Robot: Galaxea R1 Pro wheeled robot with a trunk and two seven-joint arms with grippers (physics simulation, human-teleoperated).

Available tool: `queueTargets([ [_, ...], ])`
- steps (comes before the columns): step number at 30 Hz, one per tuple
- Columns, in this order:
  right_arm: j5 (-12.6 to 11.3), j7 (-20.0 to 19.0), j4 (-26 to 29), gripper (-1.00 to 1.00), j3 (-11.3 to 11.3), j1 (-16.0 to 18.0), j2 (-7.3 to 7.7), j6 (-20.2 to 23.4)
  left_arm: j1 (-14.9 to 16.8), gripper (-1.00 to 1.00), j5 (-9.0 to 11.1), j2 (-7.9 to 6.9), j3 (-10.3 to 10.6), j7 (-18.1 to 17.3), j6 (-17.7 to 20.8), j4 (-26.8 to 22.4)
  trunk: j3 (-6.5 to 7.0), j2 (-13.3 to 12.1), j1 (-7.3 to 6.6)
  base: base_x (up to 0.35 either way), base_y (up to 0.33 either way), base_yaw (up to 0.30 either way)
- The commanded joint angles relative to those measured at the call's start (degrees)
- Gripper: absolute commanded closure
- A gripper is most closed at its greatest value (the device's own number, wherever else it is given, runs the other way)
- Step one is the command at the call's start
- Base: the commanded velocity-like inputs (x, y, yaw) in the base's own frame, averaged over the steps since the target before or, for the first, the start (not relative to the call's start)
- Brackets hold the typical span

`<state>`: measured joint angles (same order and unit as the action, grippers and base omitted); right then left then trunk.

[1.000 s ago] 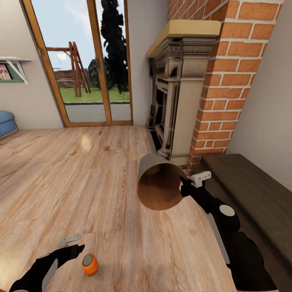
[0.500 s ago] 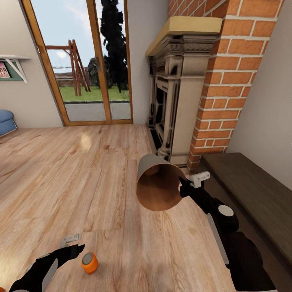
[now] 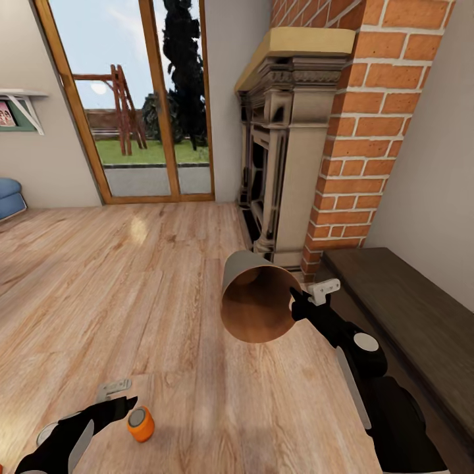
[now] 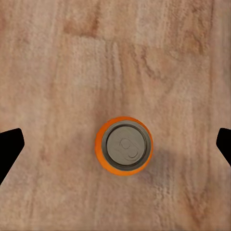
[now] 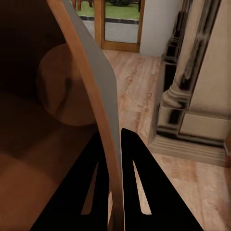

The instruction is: Put the three can of soda from the living room inside the tash can in the kitchen.

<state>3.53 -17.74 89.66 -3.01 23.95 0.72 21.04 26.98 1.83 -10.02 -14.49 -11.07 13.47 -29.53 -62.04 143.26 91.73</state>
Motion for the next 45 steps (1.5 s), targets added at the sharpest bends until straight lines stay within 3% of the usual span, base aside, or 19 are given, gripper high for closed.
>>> queueTargets([
  [1,-0.63,-0.45,0.08,1.00,0.03,0.03,-0.01,0.06,0.00,-1.00,0.00,0.00,0.00,0.00,-0.01,0.00,0.01,0.01,-0.01,-0.002,-0.008,0.000],
  [32,-0.64,-0.54,-0.01,1.00,0.04,-0.04,0.02,-0.01,0.00,-1.00,0.07,0.00,0.04,0.00,-0.02,-0.01,0.01,0.01,-0.01,0.040,-0.032,0.000],
  [45,-0.65,-0.54,-0.01,1.00,0.10,-0.04,0.07,-0.03,0.00,-1.00,0.01,0.00,-0.01,-0.02,-0.02,-0.01,-2.87,0.18,0.33,0.000,0.000,0.000],
])
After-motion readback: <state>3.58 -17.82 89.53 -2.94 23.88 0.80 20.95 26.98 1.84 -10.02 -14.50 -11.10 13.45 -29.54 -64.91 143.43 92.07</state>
